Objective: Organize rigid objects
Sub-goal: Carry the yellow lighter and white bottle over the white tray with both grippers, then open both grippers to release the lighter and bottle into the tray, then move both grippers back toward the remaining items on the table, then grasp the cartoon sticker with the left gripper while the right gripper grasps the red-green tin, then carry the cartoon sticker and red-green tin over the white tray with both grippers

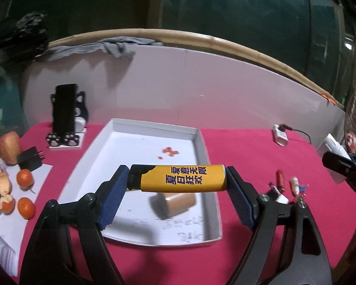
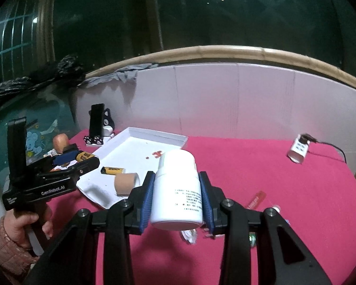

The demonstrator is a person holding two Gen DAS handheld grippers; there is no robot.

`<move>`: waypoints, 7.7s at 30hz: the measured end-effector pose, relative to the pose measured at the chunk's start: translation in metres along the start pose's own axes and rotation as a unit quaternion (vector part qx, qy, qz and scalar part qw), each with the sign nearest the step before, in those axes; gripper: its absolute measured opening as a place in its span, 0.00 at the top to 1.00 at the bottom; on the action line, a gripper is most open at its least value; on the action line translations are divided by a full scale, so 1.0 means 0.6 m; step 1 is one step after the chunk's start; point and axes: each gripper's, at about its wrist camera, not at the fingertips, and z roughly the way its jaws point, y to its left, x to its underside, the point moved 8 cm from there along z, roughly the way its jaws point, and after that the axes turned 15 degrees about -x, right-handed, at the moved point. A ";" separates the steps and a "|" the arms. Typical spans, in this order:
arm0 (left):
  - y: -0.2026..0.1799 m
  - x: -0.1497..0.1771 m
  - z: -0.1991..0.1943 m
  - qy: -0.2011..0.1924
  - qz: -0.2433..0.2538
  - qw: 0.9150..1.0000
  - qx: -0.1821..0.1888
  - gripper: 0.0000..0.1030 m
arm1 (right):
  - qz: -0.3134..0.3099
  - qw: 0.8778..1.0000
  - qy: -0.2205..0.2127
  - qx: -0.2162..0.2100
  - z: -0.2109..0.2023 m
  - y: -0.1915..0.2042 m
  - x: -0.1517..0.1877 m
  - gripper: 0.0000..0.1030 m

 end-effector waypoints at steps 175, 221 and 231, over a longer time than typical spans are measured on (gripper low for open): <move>-0.328 0.195 0.096 0.120 0.222 0.959 0.130 0.57 | 0.134 0.980 0.108 0.101 0.023 -0.200 0.207 0.39; -0.150 0.027 -0.009 -0.008 0.069 0.993 0.091 0.57 | 0.081 0.995 0.000 0.060 -0.040 -0.088 0.066 0.59; -0.086 0.010 -0.011 -0.017 0.029 0.997 0.073 0.57 | 0.053 0.998 0.006 0.037 -0.004 -0.046 0.041 0.59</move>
